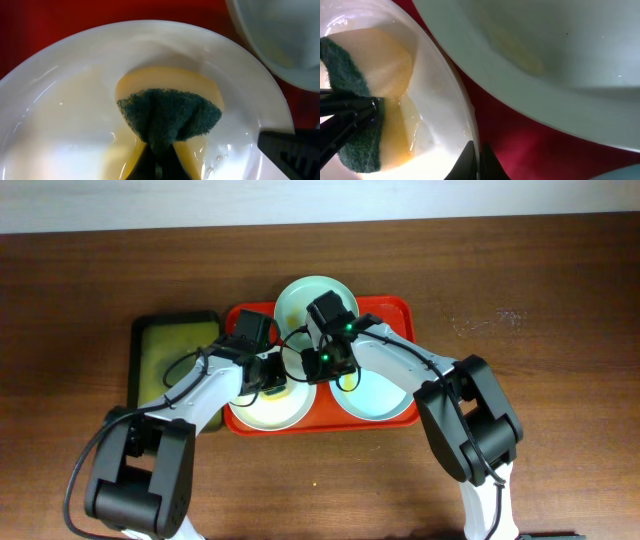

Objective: Clean dirty plates on tray and stack at the side

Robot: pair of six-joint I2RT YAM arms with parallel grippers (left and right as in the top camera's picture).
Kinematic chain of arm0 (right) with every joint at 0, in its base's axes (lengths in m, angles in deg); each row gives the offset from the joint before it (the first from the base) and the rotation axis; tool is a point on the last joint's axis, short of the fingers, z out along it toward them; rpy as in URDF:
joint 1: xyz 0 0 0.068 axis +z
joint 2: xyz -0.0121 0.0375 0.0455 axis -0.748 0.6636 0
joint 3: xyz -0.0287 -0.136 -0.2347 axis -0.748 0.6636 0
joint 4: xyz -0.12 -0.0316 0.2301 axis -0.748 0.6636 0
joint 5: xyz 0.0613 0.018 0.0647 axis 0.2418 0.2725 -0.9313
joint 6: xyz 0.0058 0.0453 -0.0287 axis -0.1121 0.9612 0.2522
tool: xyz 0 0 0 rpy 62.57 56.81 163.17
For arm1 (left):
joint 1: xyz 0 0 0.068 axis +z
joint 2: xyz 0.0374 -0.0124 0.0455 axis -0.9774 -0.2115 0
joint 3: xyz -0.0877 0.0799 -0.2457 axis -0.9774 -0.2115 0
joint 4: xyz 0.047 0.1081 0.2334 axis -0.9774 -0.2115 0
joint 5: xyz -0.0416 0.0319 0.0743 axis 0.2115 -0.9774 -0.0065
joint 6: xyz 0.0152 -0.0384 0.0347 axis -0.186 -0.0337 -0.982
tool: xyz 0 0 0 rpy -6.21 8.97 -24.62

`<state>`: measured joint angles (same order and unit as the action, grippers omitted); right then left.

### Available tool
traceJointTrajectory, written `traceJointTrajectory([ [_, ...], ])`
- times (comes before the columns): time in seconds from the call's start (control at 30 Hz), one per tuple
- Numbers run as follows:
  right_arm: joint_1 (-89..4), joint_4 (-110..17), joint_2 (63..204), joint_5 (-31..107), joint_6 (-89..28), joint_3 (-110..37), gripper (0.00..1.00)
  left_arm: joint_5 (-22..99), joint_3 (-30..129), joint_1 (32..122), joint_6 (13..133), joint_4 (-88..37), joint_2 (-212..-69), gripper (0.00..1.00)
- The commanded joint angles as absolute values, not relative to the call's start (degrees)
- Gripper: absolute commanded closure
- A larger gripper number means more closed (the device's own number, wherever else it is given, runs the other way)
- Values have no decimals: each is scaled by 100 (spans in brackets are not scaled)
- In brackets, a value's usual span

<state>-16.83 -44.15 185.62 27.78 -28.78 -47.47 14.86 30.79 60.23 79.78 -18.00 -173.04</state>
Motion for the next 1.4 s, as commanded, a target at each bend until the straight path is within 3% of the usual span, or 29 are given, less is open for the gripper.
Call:
traceJointTrajectory([
  [0.0, -1657, -4303, 18617, 2894, -2940, -4668, 96, 463, 3079, 6005, 8100, -1977, -17564, 100],
  [0.23, -1657, -4312, 18617, 2894, -2940, -4668, 96, -1579, 3182, 6005, 8100, -2884, -16978, 100],
  [0.3, -1657, -4334, 18617, 2894, -2942, -4668, 96, -1102, 3211, 6005, 8100, -2969, -16698, 100],
  [0.47, -1657, -4393, 18617, 2892, -2940, -4668, 96, 1680, 3176, 5911, 8104, -3017, -16558, 100],
  [0.77, -1657, -4384, 18617, 2890, -2937, -4668, 96, 1831, 2439, 5544, 8194, -2398, -16606, 100],
  [0.87, -1657, -4384, 18617, 2890, -2937, -4668, 96, 1466, 2039, 5544, 8292, -1891, -16606, 100],
  [0.93, -1657, -4345, 18617, 2892, -2940, -4668, 96, 192, 1941, 5544, 8292, -2086, -16606, 100],
  [1.07, -1657, -4329, 18617, 2892, -2940, -4668, 96, -1054, 2070, 5546, 8292, -2473, -16517, 100],
  [1.37, -1657, -4279, 18617, 2887, -2937, -4668, 96, -1703, 2609, 5551, 8246, -2630, -16235, 100],
])
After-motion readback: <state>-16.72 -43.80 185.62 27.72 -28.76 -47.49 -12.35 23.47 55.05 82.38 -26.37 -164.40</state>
